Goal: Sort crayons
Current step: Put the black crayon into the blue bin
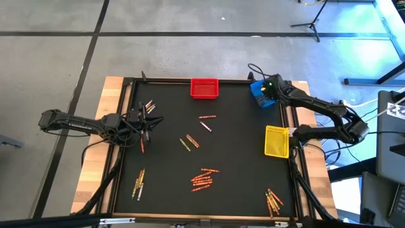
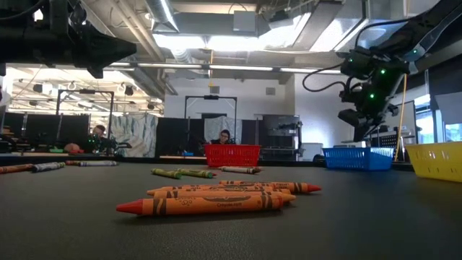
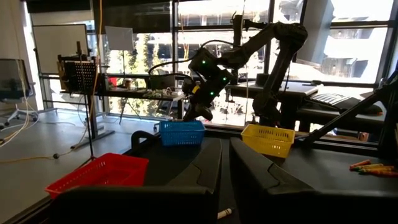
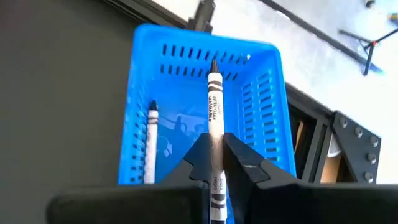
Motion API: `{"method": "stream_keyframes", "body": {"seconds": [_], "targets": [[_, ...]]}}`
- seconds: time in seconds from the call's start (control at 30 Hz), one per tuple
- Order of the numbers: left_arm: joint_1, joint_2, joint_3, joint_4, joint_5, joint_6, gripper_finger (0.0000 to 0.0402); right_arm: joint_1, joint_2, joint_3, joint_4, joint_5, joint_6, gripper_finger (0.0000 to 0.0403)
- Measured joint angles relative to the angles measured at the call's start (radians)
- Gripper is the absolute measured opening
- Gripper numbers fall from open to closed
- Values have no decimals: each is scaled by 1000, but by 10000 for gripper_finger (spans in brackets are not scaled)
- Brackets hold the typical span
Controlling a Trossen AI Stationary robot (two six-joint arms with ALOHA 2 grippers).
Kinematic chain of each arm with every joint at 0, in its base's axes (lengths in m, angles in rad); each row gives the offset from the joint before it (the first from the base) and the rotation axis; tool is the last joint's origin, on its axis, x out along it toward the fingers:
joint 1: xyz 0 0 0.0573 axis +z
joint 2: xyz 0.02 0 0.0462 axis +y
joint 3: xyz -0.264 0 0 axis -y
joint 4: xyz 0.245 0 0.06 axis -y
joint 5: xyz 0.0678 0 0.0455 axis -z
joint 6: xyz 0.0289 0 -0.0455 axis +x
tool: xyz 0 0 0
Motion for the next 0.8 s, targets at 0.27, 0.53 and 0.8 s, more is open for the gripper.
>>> {"method": "stream_keyframes", "body": {"seconds": [0.27, 0.53, 0.8], "targets": [[0, 0, 0, 1, 0, 0, 25, 14, 0, 0, 36, -185, 28, 123], [1, 0, 0, 1, 0, -1, 25, 301, 27, 1, 255, -445, 76, 167], [1, 0, 0, 1, 0, -2, 25, 651, 212, 2, 543, -342, 109, 161]]}}
